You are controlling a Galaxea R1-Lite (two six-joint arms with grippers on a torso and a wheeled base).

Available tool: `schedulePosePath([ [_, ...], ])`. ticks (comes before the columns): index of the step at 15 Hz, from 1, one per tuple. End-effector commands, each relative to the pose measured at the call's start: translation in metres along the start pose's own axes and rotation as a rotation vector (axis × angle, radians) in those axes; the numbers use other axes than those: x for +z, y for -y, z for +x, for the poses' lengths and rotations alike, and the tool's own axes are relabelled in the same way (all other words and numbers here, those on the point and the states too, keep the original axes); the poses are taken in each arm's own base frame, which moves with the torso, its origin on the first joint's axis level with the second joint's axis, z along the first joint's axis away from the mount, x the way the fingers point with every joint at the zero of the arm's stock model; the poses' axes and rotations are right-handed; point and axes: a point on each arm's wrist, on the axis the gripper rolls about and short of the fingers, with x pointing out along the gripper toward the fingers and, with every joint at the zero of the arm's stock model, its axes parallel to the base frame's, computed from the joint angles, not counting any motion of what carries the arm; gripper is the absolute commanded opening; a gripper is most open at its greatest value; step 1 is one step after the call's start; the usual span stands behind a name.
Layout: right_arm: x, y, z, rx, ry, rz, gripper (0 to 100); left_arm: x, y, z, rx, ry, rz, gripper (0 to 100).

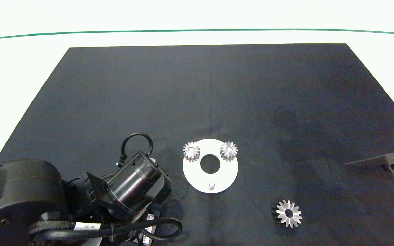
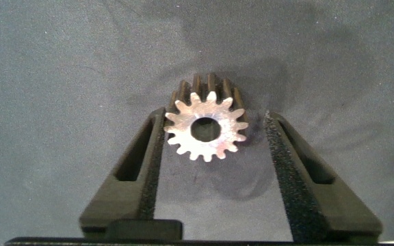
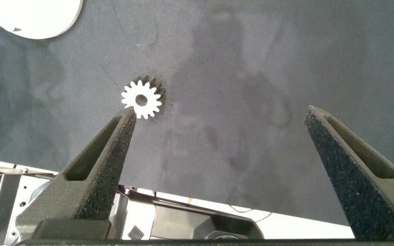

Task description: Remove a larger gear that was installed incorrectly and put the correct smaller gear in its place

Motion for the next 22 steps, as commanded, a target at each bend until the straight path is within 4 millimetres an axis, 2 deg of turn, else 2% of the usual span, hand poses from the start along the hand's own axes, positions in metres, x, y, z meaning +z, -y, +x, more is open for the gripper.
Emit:
schedulePosePath([
  [1, -0.0007, 0.0000, 0.0004, -0.003, -0.006, -0.001, 100, -0.0007, -0.0004, 0.0002, 0.005, -0.001, 0.000, 50],
  [6, -0.0008, 0.0000, 0.0004, -0.004, -0.008, -0.002, 100, -0.0004, -0.0001, 0.0004, 0.005, -0.001, -0.002, 40],
  [16, -0.0013, 0.0001, -0.0003, -0.002, -0.005, -0.002, 100, -0.0021, 0.0013, 0.0028, 0.035, 0.003, 0.003, 40],
  [22, -0.0019, 0.0011, -0.0030, 0.000, 0.004, -0.010, 100, -0.0001, -0.0017, -0.0052, 0.023, 0.028, -0.009, 29],
])
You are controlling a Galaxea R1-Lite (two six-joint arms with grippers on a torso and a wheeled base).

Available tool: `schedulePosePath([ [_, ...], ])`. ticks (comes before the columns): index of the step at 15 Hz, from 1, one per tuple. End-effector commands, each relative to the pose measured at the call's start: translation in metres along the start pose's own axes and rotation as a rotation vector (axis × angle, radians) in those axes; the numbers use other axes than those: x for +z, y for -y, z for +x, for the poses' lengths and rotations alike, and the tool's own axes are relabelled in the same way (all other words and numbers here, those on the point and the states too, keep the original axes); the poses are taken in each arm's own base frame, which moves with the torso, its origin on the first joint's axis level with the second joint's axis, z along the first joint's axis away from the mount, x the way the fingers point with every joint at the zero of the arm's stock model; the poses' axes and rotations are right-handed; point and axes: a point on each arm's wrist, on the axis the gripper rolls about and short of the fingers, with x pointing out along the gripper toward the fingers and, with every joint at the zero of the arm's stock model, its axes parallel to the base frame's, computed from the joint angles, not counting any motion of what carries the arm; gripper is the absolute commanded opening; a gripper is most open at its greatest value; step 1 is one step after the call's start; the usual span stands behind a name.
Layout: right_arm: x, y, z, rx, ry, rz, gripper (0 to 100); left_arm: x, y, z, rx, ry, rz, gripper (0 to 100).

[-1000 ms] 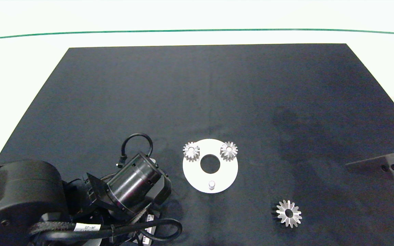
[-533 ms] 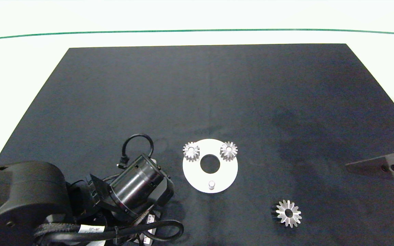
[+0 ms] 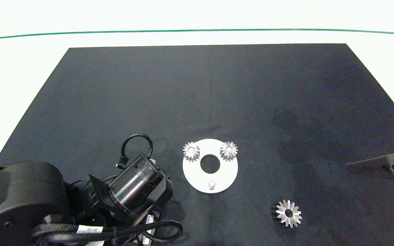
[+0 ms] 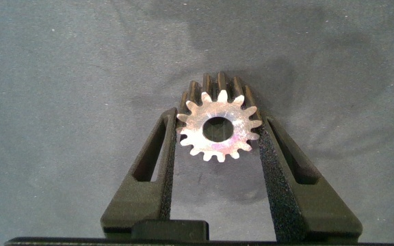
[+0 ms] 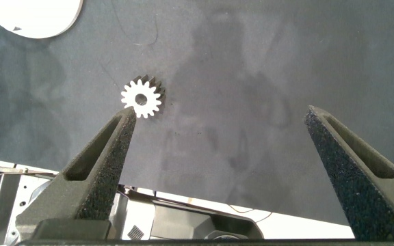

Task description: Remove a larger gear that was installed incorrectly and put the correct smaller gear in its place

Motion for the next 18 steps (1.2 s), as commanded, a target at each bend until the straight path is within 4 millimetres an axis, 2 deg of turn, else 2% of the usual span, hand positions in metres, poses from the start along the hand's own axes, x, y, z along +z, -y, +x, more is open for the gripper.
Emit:
schedulePosePath([
  [1, -0.001, 0.001, -0.003, 0.001, 0.004, -0.017, 100, 0.004, -0.004, -0.010, -0.014, 0.037, -0.019, 26],
  [4, -0.003, 0.003, -0.007, 0.002, 0.017, -0.013, 100, 0.027, 0.004, -0.015, -0.026, 0.065, 0.005, 25],
  [8, -0.006, 0.008, -0.015, 0.000, 0.043, -0.013, 100, 0.056, 0.004, -0.050, -0.033, 0.067, 0.014, 25],
  [10, -0.005, 0.009, -0.014, -0.009, 0.041, -0.012, 100, 0.067, 0.010, -0.061, -0.037, 0.056, 0.036, 25],
  [13, -0.004, 0.014, -0.016, -0.025, 0.050, 0.004, 100, 0.073, 0.027, -0.075, -0.062, 0.046, 0.089, 25],
  [18, -0.011, 0.021, -0.037, -0.011, 0.117, 0.005, 100, 0.063, 0.047, -0.086, -0.108, 0.066, 0.300, 25],
])
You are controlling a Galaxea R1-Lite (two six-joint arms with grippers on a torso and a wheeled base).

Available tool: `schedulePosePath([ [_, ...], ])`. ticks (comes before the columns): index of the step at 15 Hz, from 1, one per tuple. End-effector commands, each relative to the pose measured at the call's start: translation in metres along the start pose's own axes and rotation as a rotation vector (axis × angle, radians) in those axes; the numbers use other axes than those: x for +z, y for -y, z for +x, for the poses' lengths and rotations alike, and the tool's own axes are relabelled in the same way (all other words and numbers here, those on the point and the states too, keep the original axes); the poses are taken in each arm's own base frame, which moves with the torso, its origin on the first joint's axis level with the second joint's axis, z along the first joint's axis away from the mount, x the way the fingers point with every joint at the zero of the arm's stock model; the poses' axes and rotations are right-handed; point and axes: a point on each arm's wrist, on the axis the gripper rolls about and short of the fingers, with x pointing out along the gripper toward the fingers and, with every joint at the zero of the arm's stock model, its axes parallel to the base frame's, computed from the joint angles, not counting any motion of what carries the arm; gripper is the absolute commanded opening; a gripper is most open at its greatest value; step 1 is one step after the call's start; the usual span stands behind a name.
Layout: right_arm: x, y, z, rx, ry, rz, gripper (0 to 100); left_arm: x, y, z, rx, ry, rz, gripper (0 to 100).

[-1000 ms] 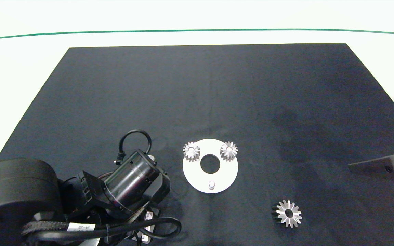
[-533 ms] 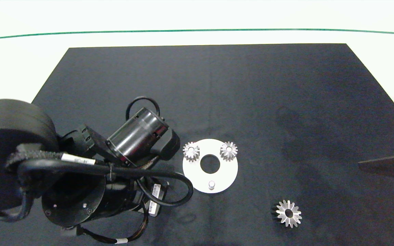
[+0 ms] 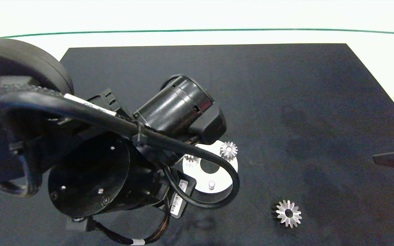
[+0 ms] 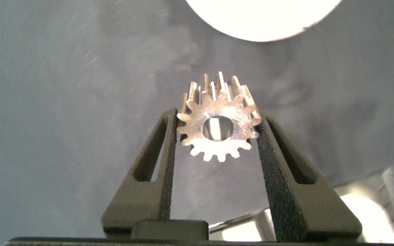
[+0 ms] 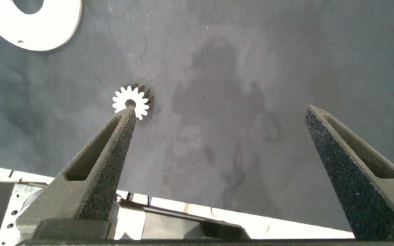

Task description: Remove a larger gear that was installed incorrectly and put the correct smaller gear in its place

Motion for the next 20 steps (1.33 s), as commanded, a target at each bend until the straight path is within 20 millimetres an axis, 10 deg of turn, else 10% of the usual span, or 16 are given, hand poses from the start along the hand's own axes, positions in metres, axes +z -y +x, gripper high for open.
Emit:
schedulePosePath([
  [1, -0.004, 0.005, -0.013, 0.004, 0.034, 0.005, 100, 0.001, 0.014, 0.007, -0.007, -0.012, 0.107, 25],
  [12, -0.014, 0.021, -0.034, -0.041, 0.081, -0.003, 100, 0.035, 0.056, 0.027, -0.012, -0.049, 0.163, 25],
  [20, -0.013, 0.074, -0.030, -0.128, 0.039, 0.061, 100, 0.042, 0.067, 0.037, -0.018, -0.040, 0.189, 25],
])
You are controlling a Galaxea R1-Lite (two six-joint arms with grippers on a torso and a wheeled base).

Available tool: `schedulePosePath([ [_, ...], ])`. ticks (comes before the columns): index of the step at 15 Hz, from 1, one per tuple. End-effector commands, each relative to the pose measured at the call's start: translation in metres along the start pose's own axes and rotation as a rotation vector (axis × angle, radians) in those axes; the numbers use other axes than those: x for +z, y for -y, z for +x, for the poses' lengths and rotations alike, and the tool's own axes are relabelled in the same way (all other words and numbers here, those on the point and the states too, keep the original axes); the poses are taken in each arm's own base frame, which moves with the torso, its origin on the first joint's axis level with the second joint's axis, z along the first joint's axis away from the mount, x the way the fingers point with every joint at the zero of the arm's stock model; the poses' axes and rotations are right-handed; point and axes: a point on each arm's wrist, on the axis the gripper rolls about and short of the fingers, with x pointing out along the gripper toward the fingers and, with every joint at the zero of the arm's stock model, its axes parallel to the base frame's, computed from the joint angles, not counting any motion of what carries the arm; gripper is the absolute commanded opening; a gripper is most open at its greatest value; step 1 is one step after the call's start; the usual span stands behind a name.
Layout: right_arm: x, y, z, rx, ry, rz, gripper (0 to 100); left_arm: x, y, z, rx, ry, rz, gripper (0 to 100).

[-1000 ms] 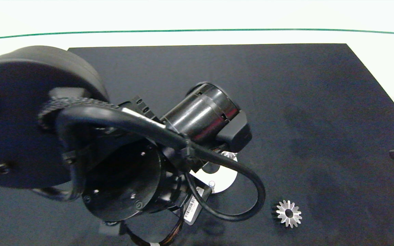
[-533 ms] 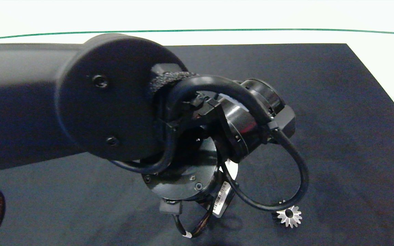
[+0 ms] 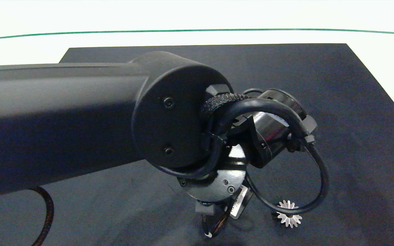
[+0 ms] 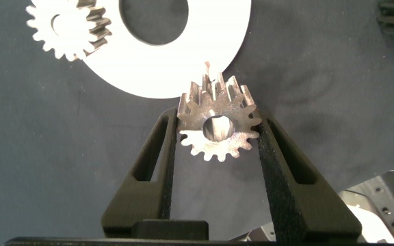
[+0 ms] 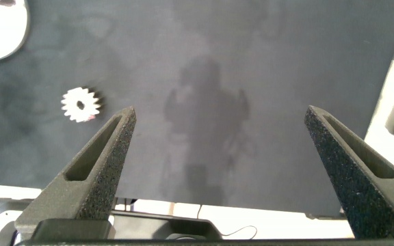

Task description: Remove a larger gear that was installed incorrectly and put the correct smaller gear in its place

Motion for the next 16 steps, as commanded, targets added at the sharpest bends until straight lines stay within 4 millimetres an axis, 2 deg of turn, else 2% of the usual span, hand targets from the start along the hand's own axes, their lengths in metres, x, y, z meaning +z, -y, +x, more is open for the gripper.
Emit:
schedulePosePath([
  [1, 0.002, 0.018, 0.005, -0.024, -0.012, 0.021, 100, 0.002, 0.004, 0.012, 0.014, -0.023, 0.004, 25],
  [4, 0.002, 0.018, 0.005, -0.022, -0.011, 0.021, 100, 0.005, 0.010, 0.024, 0.071, -0.022, 0.017, 25],
  [8, 0.003, 0.018, 0.005, -0.023, -0.009, 0.021, 100, 0.007, 0.006, 0.036, 0.097, -0.045, 0.030, 25],
  [16, 0.003, 0.018, 0.005, -0.022, -0.008, 0.021, 100, 0.007, 0.002, 0.036, 0.129, -0.040, 0.010, 25],
])
